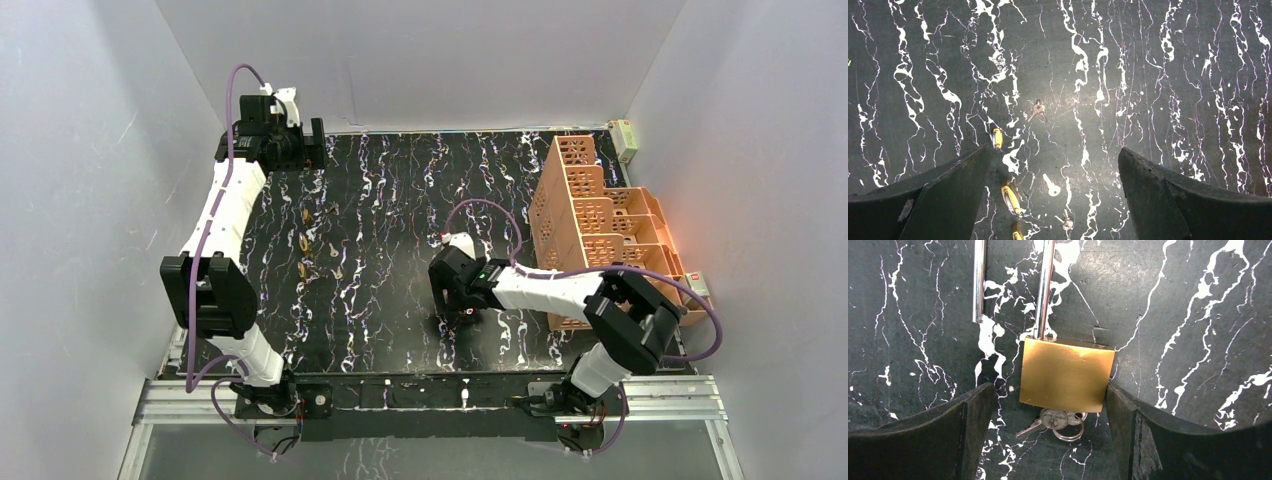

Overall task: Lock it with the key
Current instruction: Pick up the lock from the center of the board.

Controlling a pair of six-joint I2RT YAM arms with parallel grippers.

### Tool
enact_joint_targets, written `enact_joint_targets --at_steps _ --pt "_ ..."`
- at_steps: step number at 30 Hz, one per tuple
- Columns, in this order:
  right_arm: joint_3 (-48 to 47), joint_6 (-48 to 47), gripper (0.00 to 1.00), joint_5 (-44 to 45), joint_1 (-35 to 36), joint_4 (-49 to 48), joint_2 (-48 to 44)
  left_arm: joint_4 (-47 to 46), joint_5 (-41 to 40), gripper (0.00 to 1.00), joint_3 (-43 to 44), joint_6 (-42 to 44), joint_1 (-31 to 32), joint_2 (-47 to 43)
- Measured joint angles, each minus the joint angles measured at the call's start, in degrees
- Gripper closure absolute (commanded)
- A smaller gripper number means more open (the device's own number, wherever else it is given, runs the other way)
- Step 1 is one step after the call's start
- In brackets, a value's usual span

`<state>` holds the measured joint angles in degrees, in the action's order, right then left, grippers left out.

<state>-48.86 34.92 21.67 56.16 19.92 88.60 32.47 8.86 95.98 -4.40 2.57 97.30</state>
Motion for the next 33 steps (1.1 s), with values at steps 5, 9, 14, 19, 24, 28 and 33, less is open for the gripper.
enact_joint_targets --at_steps 5,9,14,19,24,28,33 --pt "2.21 0.83 0.22 -0.04 -0.07 -2.49 0.07 -0.02 0.48 0.02 -0.04 0.37 0.0 0.0" --pt "3.41 1.25 0.3 0.61 -0.07 -3.78 -0.68 -0.02 1.01 0.02 -0.04 0.37 0.02 0.0" --pt "4.13 2.58 0.72 1.6 -0.26 -5.03 -0.83 -0.02 1.51 0.02 -0.07 0.33 0.0 -0.13" --pt "5.6 2.62 1.0 1.44 -0.31 -8.26 -1.57 -2.03 8.04 0.02 -1.64 0.37 -0.04 -1.95" --pt "9.2 -3.48 1.0 -6.78 -0.92 -12.92 -5.49 -8.87 24.41 0.02 -8.74 0.31 0.17 -6.38" --pt "10.12 -10.34 1.0 -20.41 -1.25 -13.2 -10.43 -13.44 42.25 0.02 -12.98 -0.5 1.44 -8.24" --pt "4.63 -16.76 1.0 -37.35 -4.55 -12.17 -16.94 -12.2 58.14 0.02 -12.66 1.64 7.32 -5.99"
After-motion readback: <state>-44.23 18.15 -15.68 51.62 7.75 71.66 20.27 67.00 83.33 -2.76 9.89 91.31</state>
